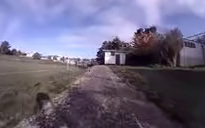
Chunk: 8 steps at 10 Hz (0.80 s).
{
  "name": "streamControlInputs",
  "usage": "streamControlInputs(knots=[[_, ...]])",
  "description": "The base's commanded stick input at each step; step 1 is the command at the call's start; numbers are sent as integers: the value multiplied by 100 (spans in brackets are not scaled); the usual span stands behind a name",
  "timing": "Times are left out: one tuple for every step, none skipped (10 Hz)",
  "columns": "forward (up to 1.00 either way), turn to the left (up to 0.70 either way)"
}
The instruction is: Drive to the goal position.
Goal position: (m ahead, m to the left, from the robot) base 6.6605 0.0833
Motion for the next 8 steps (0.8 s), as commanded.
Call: streamControlInputs(knots=[[70, 0], [70, 0], [70, 0], [70, 0], [70, 0], [70, 0], [70, 0], [70, -2]])
